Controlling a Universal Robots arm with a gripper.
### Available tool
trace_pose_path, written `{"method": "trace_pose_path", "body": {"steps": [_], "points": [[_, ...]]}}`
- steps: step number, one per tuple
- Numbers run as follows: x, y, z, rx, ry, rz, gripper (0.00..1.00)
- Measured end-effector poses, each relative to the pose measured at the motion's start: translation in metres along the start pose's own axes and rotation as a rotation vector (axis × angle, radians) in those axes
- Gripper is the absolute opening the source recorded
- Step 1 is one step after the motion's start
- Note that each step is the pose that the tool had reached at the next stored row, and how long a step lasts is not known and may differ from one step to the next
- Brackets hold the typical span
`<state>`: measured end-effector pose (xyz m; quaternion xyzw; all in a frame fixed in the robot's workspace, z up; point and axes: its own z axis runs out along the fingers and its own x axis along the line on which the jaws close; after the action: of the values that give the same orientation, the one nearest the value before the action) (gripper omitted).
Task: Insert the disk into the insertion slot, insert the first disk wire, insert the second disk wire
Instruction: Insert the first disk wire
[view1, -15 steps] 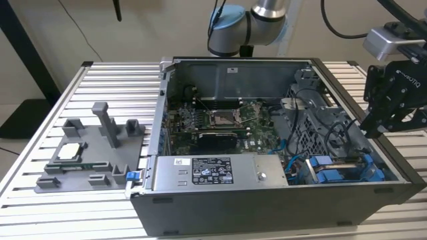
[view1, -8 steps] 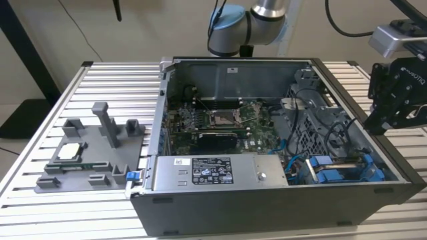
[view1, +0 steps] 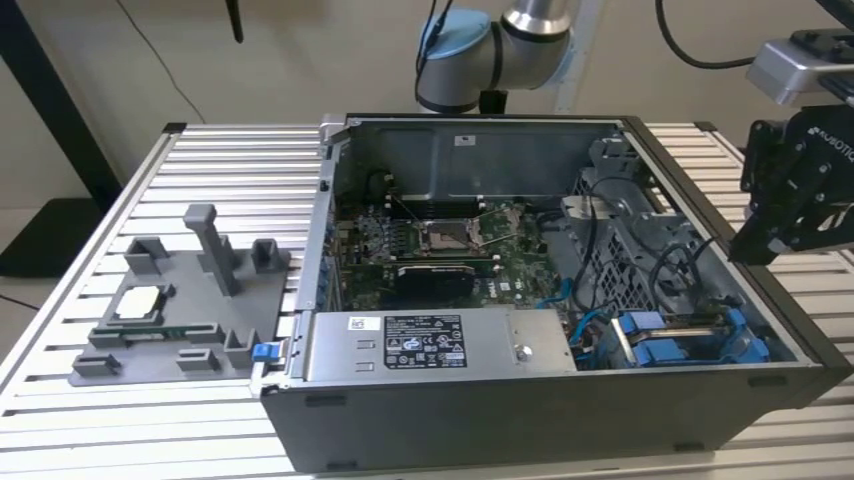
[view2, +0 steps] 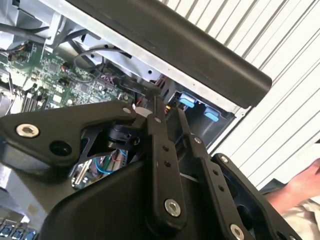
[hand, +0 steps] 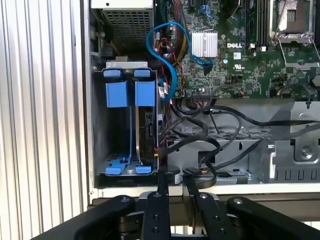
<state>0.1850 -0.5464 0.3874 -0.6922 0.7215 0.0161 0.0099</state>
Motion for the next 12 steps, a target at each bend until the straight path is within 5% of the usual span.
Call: {"method": "trace_pose_path", "body": {"steps": [2, 6, 12], "points": [[-0.0013, -0.0006, 0.0009, -0.0019, -0.0068, 0.001, 1.00], [-0.0030, -0.0024, 0.0019, -0.0042, -0.0358, 0.001, 1.00], [-0.0038, -0.0077, -0.0005, -0.0254, -0.0447, 0.002, 1.00]]}}
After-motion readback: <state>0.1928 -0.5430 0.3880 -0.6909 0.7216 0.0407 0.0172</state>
